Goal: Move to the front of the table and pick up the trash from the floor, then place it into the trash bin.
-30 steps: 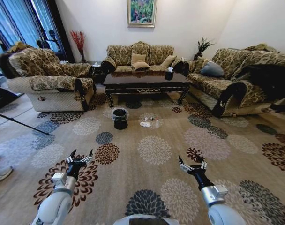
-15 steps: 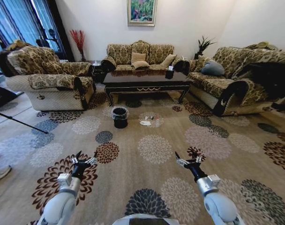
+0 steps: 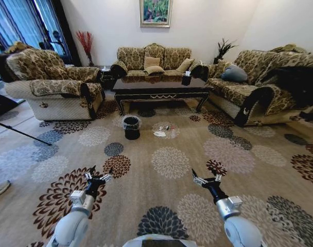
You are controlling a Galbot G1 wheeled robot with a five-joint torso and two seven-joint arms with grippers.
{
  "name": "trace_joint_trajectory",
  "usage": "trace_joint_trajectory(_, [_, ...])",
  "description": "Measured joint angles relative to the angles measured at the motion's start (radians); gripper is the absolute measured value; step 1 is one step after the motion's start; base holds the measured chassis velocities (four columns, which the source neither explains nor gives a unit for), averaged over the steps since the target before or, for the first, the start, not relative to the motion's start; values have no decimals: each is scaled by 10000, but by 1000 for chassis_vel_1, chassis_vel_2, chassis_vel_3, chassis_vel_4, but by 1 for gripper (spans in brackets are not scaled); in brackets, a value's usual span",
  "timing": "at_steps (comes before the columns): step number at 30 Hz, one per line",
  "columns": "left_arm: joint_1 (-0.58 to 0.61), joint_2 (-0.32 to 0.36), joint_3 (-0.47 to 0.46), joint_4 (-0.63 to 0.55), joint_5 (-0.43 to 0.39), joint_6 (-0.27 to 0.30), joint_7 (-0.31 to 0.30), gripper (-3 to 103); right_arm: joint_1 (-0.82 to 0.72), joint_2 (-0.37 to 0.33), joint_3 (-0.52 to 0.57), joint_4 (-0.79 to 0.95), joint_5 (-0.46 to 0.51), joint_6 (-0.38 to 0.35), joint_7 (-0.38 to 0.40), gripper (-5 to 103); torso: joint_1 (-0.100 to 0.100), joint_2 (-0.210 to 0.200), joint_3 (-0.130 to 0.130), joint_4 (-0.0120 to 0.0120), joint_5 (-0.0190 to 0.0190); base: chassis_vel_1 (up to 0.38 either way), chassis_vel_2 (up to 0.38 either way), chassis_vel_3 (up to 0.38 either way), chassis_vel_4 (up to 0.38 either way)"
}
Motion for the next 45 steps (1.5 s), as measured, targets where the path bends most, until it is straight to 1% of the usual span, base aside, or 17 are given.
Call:
trace_joint_trajectory(9, [155,-58,-219,-40,-8,-38,-5,100,-101,151,-153,-35,-236,140,-89,100,-113,-313,-200,-1,1,0,0,0,0])
trace_joint_trajectory(12, [147,-137,-216,11,-4,-60,-5,100,-80,169,-138,-28,-245,145,-98,100,-169,-481,-308,0,1,0,0,0,0])
trace_joint_trajectory(14, [145,-150,-212,11,-2,-63,-4,100,-93,167,-120,-11,-247,149,-99,100,-176,-503,-324,-1,1,0,0,0,0])
trace_joint_trajectory(17, [156,-174,-197,-37,-2,-70,-3,100,-234,180,-12,80,-249,222,-139,100,-237,-678,-439,-2,1,0,0,0,0])
trace_joint_trajectory(25, [128,-168,-201,-65,-24,-103,-58,100,-308,165,33,80,-243,286,-158,100,-325,-942,-616,-2,1,0,0,0,0])
trace_joint_trajectory(35, [232,-91,-288,-250,-38,-46,-200,100,-78,117,96,-173,166,394,-155,100,-455,-1338,-881,0,2,0,0,0,0])
trace_joint_trajectory(38, [69,-112,-296,-204,-91,-49,-389,100,-118,136,47,-219,157,444,-156,100,-512,-1503,-989,-2,2,0,0,0,0])
trace_joint_trajectory(42, [-64,-131,-336,-177,-174,-41,-481,100,-174,155,28,-135,149,473,-160,100,-543,-1643,-1093,-3,0,0,0,0,0])
trace_joint_trajectory(45, [-42,-97,-401,-265,-251,-23,-481,100,-217,180,55,1,230,474,-160,100,-576,-1735,-1155,0,1,0,0,0,0])
